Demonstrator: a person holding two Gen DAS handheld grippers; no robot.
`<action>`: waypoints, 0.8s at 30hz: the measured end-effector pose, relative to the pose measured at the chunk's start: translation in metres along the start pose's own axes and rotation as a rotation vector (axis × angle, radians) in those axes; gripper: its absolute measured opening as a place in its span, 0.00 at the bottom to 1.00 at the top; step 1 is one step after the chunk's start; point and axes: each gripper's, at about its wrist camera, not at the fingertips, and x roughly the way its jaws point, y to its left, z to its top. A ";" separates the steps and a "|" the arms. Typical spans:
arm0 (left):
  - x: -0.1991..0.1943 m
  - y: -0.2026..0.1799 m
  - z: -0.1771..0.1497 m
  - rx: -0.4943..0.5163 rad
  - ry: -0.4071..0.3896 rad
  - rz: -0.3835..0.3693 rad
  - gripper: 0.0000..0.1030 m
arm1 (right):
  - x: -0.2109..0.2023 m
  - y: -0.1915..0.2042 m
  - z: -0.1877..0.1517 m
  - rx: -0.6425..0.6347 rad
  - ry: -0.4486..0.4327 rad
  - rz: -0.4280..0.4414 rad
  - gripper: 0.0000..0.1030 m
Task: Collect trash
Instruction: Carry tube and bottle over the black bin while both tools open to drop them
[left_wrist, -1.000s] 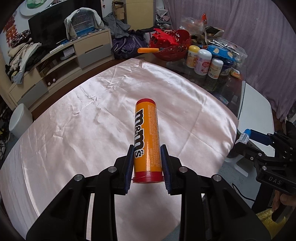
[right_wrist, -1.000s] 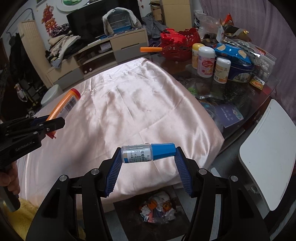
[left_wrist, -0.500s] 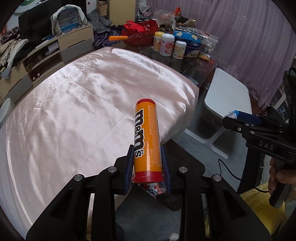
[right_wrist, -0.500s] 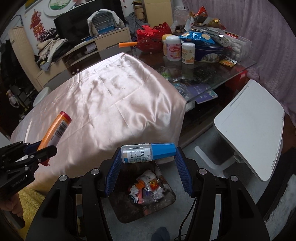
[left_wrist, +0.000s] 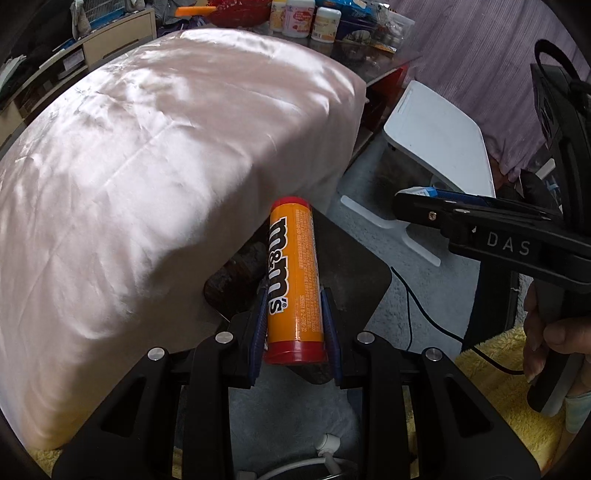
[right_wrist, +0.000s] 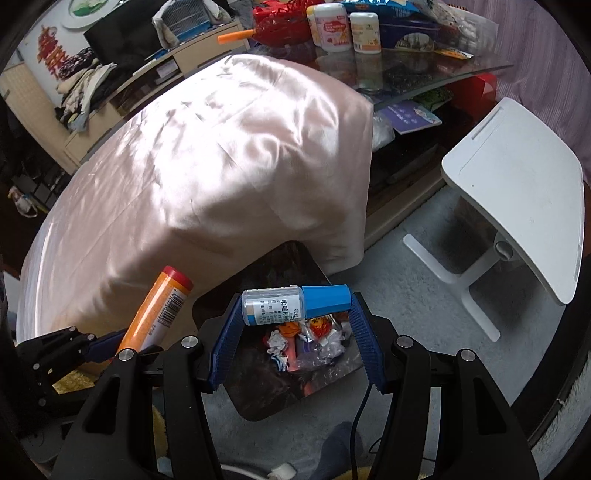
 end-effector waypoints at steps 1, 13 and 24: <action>0.006 -0.001 -0.002 -0.003 0.020 -0.011 0.26 | 0.005 -0.001 -0.001 0.002 0.013 0.001 0.57; 0.062 0.011 0.004 -0.065 0.164 -0.033 0.26 | 0.039 0.004 -0.002 -0.021 0.115 0.014 0.57; 0.062 0.012 0.005 -0.076 0.148 -0.036 0.51 | 0.044 -0.003 0.007 0.027 0.113 0.015 0.67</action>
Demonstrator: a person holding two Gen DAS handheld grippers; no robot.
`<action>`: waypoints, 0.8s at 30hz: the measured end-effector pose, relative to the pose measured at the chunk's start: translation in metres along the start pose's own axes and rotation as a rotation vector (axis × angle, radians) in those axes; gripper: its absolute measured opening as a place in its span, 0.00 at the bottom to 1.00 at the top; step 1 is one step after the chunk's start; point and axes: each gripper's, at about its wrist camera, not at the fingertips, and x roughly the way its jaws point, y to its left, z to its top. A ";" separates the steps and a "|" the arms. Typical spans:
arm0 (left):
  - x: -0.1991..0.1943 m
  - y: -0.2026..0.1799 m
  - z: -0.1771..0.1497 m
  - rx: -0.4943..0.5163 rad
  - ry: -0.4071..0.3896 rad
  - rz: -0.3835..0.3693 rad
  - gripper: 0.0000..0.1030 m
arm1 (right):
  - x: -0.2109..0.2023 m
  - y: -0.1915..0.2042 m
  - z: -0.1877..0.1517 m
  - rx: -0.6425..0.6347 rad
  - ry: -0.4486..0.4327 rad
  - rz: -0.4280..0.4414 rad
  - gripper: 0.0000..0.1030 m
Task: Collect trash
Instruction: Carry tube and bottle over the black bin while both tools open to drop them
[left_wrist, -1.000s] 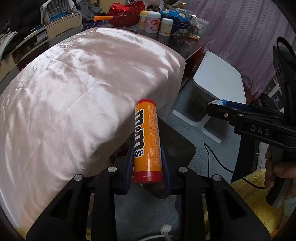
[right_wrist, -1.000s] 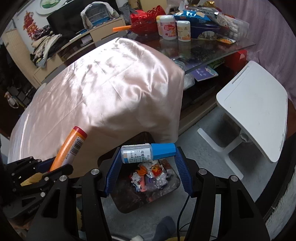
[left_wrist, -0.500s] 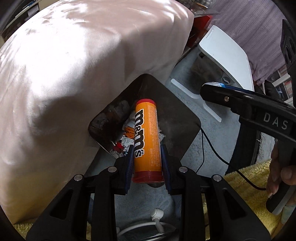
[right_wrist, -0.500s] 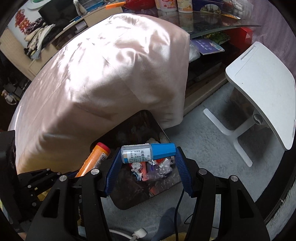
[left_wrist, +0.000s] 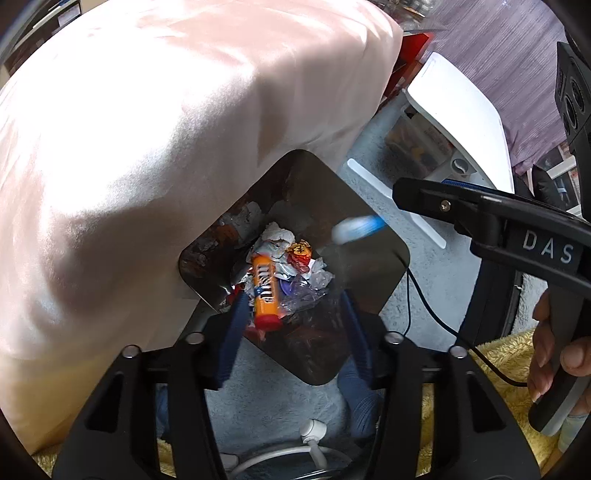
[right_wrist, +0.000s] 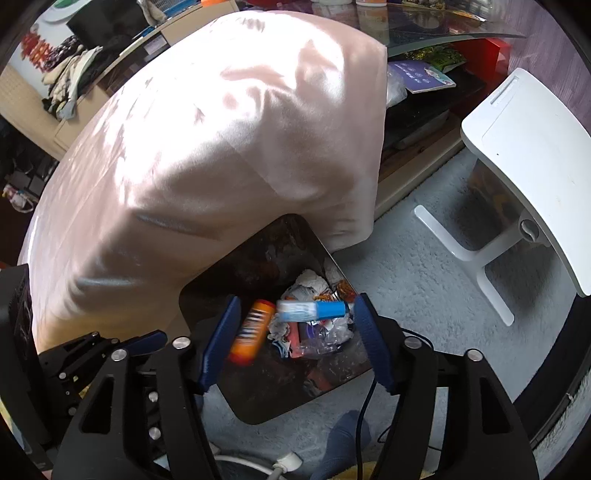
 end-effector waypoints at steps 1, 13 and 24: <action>-0.001 -0.002 0.000 0.003 -0.004 0.003 0.52 | -0.002 0.000 0.000 0.001 -0.007 0.000 0.68; -0.068 0.010 -0.006 0.017 -0.192 0.091 0.89 | -0.038 -0.016 -0.001 0.027 -0.143 -0.066 0.96; -0.183 0.022 -0.006 -0.012 -0.500 0.166 0.92 | -0.159 0.028 -0.016 -0.009 -0.492 -0.145 0.97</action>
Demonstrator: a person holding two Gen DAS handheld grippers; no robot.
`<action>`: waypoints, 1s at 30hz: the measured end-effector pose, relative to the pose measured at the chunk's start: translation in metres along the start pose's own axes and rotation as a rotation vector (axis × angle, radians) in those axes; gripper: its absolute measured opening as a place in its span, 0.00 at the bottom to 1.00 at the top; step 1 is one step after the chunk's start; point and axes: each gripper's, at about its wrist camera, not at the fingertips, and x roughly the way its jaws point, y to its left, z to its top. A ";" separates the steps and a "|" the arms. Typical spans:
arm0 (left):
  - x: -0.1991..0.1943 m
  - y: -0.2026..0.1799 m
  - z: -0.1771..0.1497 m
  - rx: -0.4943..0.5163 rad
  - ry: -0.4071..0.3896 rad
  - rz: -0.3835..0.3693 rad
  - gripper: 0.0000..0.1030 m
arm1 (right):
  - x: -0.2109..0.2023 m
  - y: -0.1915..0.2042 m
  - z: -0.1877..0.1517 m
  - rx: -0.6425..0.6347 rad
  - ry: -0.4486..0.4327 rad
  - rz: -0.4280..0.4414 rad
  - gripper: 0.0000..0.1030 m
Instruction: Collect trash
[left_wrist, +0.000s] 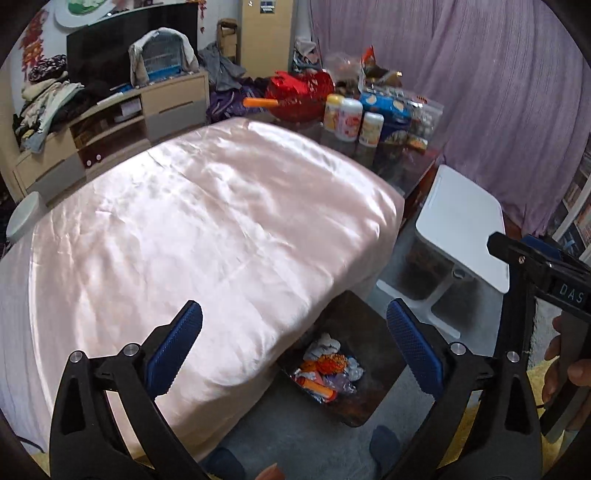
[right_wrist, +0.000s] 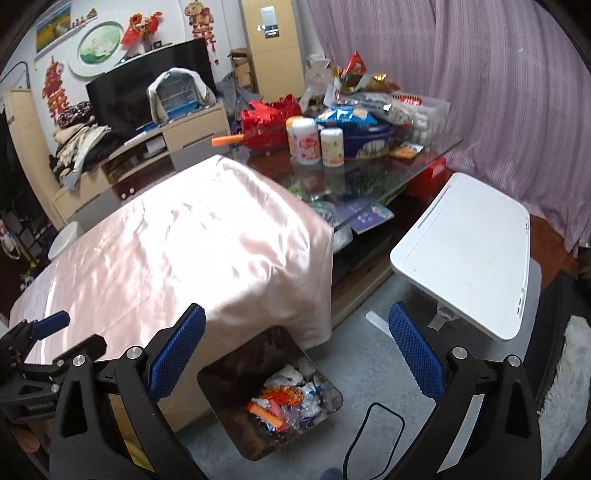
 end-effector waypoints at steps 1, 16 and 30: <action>-0.009 0.003 0.004 -0.011 -0.032 0.009 0.92 | -0.009 0.003 0.002 -0.008 -0.021 -0.008 0.97; -0.097 0.025 0.018 -0.055 -0.227 0.071 0.92 | -0.093 0.041 0.008 -0.071 -0.188 0.000 0.97; -0.119 0.019 0.007 -0.031 -0.272 0.122 0.92 | -0.111 0.058 0.001 -0.077 -0.218 0.021 0.97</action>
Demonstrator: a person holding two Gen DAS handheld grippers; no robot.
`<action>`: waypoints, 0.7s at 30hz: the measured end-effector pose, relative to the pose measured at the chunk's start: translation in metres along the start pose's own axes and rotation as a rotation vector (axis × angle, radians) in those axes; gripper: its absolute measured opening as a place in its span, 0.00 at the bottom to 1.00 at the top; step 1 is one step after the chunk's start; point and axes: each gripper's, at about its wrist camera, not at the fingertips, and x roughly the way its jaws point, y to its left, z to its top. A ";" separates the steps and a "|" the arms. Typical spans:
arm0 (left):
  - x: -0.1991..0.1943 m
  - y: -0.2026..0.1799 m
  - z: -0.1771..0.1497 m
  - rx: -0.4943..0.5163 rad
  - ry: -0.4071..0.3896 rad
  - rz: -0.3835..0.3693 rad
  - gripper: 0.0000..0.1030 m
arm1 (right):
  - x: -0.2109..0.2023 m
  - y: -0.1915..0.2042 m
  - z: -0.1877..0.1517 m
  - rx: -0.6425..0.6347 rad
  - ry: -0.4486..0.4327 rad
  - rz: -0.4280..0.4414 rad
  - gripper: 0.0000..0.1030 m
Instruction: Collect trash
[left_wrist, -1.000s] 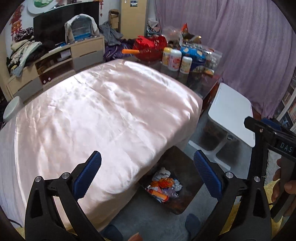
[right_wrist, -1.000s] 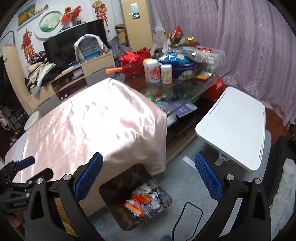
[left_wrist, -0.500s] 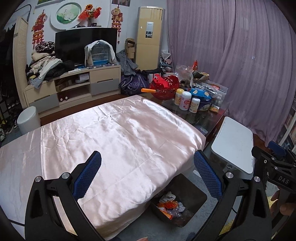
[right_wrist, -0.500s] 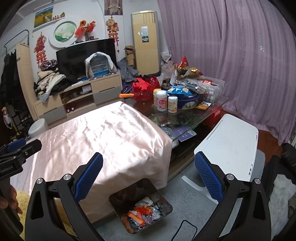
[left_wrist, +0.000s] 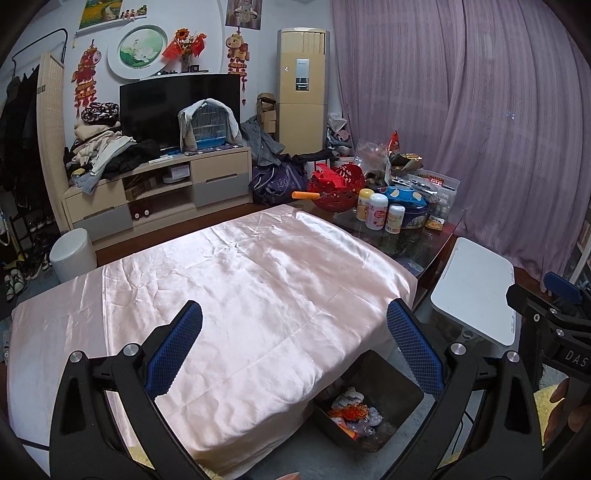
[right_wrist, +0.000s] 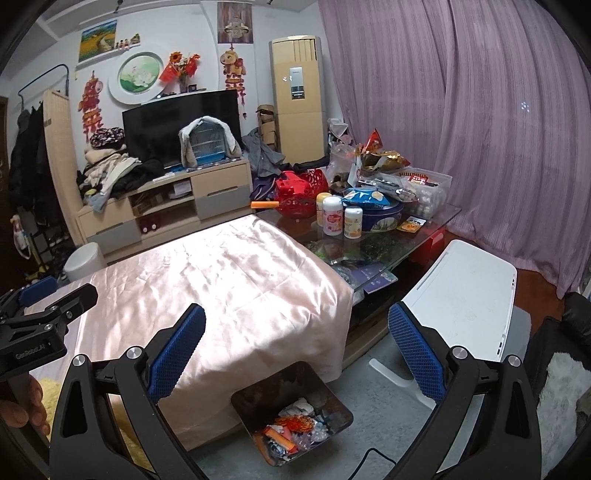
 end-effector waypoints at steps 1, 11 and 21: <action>-0.001 0.000 0.000 -0.002 0.000 0.002 0.92 | 0.000 0.000 -0.001 0.001 0.002 0.003 0.97; -0.005 0.007 -0.002 -0.012 -0.014 0.013 0.92 | -0.002 0.005 -0.005 0.014 0.005 0.016 0.97; -0.006 0.008 0.000 -0.012 -0.018 0.017 0.92 | -0.001 0.008 -0.003 0.019 0.006 0.022 0.97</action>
